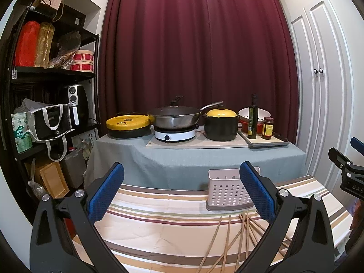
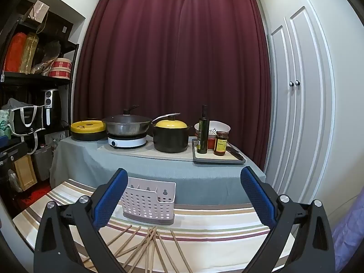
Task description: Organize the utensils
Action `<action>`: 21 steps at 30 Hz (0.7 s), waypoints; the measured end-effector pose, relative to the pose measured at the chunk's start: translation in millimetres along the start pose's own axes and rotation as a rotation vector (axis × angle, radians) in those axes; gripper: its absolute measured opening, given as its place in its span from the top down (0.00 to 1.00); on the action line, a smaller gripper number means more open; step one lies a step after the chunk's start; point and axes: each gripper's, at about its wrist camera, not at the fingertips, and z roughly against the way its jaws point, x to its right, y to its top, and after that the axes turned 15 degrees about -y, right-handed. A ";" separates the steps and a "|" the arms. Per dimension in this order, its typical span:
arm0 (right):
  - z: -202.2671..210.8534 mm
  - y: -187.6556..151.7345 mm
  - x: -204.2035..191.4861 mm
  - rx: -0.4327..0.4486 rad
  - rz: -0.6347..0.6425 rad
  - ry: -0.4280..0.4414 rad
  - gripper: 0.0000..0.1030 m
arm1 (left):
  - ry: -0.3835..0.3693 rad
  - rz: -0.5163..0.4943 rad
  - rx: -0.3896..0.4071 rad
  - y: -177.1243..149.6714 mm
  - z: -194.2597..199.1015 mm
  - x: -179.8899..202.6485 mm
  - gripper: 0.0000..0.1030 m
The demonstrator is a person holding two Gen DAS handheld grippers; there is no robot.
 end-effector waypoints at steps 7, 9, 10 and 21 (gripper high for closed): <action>0.9 -2.0 -1.3 0.003 0.000 -0.002 0.06 | 0.001 0.008 0.004 1.0 1.3 -0.6 0.04; 0.8 -1.9 -1.3 0.003 -0.001 -0.002 0.06 | 0.000 0.008 0.003 0.7 2.0 -0.6 0.04; 0.5 -1.3 -1.4 0.002 -0.001 -0.001 0.06 | -0.001 0.008 0.003 0.5 2.1 -0.8 0.04; 1.6 -3.9 -2.7 0.006 -0.001 -0.003 0.06 | -0.002 0.011 0.002 0.6 3.3 -1.8 0.04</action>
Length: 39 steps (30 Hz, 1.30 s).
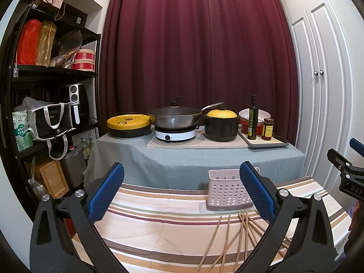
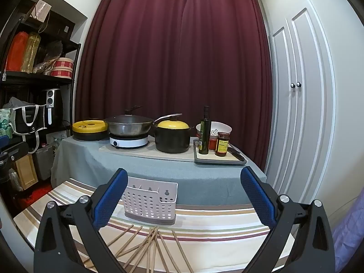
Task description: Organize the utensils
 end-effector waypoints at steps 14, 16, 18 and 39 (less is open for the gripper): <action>0.6 0.1 -0.3 0.002 0.002 -0.002 0.06 | -0.002 0.002 0.003 -1.0 3.0 0.0 0.04; 0.5 -0.1 -0.2 0.002 0.002 -0.002 0.06 | -0.002 0.001 0.002 -0.8 3.2 -0.2 0.04; 0.5 -0.2 -0.1 0.002 0.001 -0.001 0.06 | -0.004 0.003 0.001 -0.9 3.5 -0.3 0.04; 1.7 -1.4 -1.1 0.003 0.003 -0.002 0.06 | -0.010 0.004 -0.008 -2.8 3.6 5.1 0.04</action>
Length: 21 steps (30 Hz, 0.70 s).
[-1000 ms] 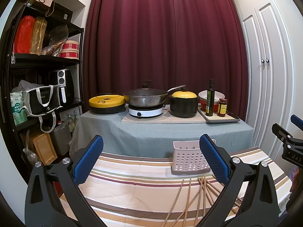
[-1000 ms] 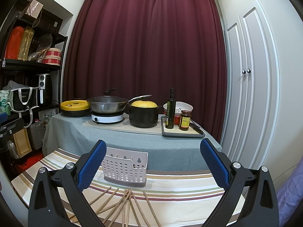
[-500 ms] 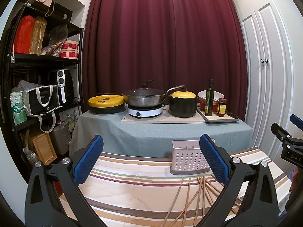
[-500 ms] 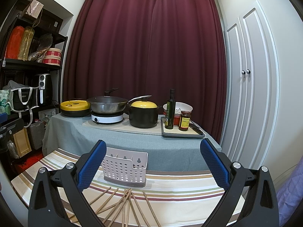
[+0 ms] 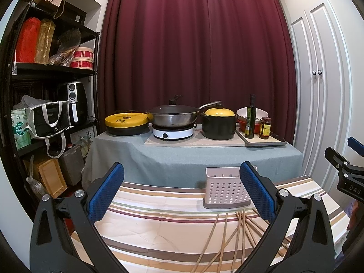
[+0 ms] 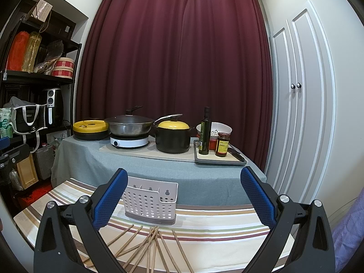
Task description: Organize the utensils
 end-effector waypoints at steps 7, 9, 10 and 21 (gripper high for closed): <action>1.2 0.3 -1.3 -0.004 0.001 0.000 0.06 | -0.003 0.002 -0.004 -1.6 -1.5 0.5 0.04; 1.4 0.2 -1.3 -0.006 0.001 0.000 0.06 | -0.006 0.003 -0.009 -3.2 -4.0 1.1 0.04; 1.4 -0.1 -1.3 -0.007 0.001 0.000 0.06 | -0.009 0.004 -0.012 -4.3 -5.4 1.5 0.04; -21.5 -23.3 4.6 -0.067 0.011 -0.007 0.06 | -0.048 0.013 -0.069 -27.4 -30.4 3.7 0.04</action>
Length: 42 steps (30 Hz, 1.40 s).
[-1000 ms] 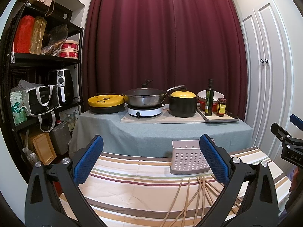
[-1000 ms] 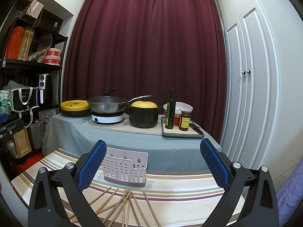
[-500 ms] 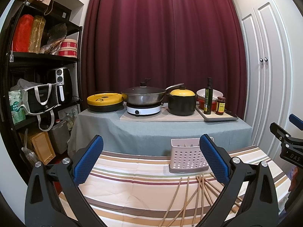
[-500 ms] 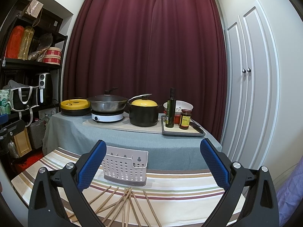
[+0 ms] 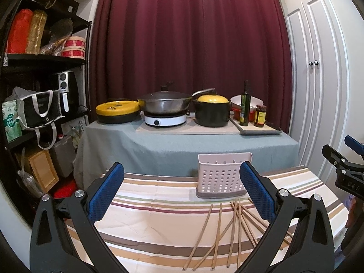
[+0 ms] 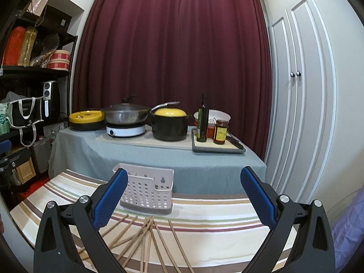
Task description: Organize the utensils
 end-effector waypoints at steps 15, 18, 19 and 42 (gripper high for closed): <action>-49.8 -76.6 14.7 -0.148 0.008 0.001 0.06 | -0.058 -0.006 -0.141 -83.5 -67.0 11.5 0.04; -56.8 -96.1 18.9 -0.177 0.016 0.007 0.06 | -0.083 -0.013 -0.177 -109.7 -77.7 18.9 0.04; -57.6 -101.8 19.4 -0.180 0.021 0.007 0.06 | -0.088 -0.023 -0.187 -118.9 -80.8 22.7 0.04; -92.6 -162.3 43.3 -0.286 -0.015 0.071 0.07 | -0.115 -0.163 -0.322 -211.6 -115.8 74.0 0.50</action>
